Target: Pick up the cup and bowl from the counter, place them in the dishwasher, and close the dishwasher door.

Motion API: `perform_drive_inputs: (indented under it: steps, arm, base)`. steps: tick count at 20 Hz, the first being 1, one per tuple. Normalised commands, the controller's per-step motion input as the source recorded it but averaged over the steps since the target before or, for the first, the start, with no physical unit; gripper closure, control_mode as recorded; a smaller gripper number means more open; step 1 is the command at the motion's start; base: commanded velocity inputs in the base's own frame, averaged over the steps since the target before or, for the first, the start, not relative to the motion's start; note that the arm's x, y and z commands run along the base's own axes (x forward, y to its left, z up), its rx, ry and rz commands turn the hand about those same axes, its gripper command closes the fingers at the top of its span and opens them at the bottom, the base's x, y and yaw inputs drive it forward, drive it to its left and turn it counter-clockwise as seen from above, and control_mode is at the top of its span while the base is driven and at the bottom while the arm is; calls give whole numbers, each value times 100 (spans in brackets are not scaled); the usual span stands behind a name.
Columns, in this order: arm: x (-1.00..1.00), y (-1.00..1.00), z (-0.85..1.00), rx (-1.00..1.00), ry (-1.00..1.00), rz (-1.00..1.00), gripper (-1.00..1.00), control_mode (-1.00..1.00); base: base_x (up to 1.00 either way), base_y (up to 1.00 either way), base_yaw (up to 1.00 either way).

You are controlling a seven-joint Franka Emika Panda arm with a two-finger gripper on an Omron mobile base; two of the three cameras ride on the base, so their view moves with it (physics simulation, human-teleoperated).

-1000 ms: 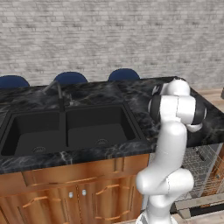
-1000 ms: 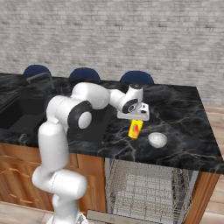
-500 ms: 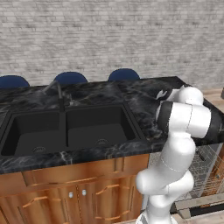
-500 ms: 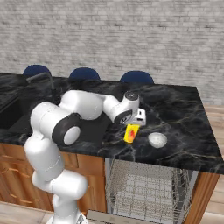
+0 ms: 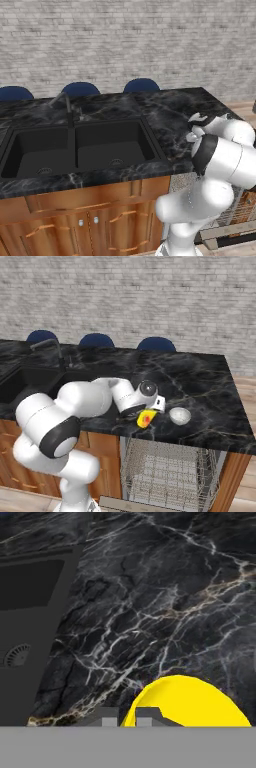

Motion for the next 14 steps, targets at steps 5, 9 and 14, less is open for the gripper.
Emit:
perform_drive_inputs:
  steps: [5, 9, 14]
  arm:
    - [-44, 0, 13, 13, -6, -24, 100, -100]
    - [-44, 0, 14, 20, -1, -27, 100, -100]
    - [-55, -3, 15, 27, -1, -26, 100, -100]
  base:
    - [0, 0, 0]
    - [0, 0, 0]
    - [0, 0, 0]
